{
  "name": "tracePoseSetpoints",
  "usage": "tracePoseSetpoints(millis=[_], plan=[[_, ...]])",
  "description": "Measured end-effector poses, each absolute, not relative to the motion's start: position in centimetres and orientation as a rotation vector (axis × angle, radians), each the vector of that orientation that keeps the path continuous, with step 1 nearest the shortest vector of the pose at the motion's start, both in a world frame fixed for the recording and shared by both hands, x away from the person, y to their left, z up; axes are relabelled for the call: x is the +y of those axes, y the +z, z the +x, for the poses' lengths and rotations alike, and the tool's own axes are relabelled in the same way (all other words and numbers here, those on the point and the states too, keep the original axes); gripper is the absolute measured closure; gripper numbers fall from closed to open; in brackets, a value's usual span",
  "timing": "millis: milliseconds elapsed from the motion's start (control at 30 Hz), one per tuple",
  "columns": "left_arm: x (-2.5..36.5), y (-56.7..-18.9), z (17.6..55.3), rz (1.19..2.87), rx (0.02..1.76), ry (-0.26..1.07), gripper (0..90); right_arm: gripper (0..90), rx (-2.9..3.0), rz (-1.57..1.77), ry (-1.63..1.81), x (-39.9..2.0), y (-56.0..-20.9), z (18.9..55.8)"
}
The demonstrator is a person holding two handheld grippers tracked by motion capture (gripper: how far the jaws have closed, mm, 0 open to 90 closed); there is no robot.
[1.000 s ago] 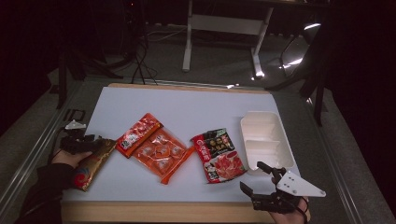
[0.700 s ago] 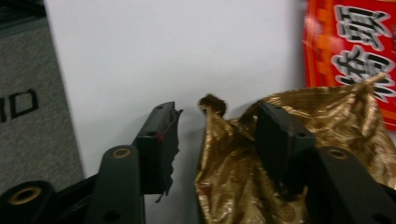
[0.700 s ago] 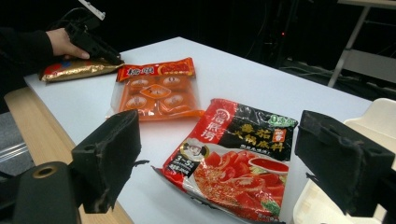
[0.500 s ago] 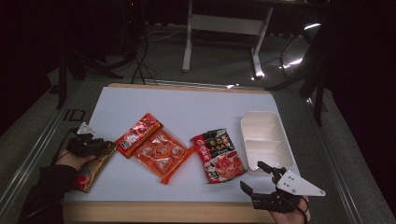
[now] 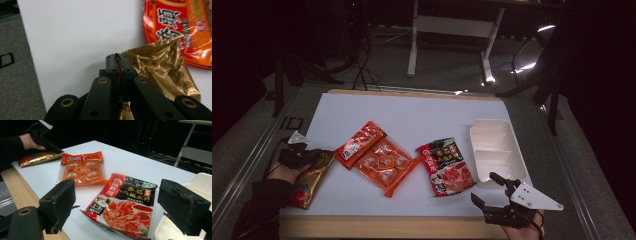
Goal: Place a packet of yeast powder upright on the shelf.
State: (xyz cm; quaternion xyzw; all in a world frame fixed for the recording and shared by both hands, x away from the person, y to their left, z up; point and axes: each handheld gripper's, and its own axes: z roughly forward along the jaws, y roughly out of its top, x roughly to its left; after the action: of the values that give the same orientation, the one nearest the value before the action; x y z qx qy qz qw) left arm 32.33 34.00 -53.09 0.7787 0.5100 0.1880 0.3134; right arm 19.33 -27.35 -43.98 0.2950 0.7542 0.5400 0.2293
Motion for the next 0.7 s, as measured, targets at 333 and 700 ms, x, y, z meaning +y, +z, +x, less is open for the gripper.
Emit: tracePoseSetpoints(millis=[333, 700], plan=[[34.5, -50.5, 29.8, 1.951, 1.336, 0.475, 89.6, 10.8, 2.077, 0.868, 1.468, -27.6, -43.9, 19.6], [33.4, -47.8, 26.8, 1.899, 1.273, 0.518, 89.7, 13.2, 2.021, 0.877, 1.505, -28.2, -43.7, 19.7]])
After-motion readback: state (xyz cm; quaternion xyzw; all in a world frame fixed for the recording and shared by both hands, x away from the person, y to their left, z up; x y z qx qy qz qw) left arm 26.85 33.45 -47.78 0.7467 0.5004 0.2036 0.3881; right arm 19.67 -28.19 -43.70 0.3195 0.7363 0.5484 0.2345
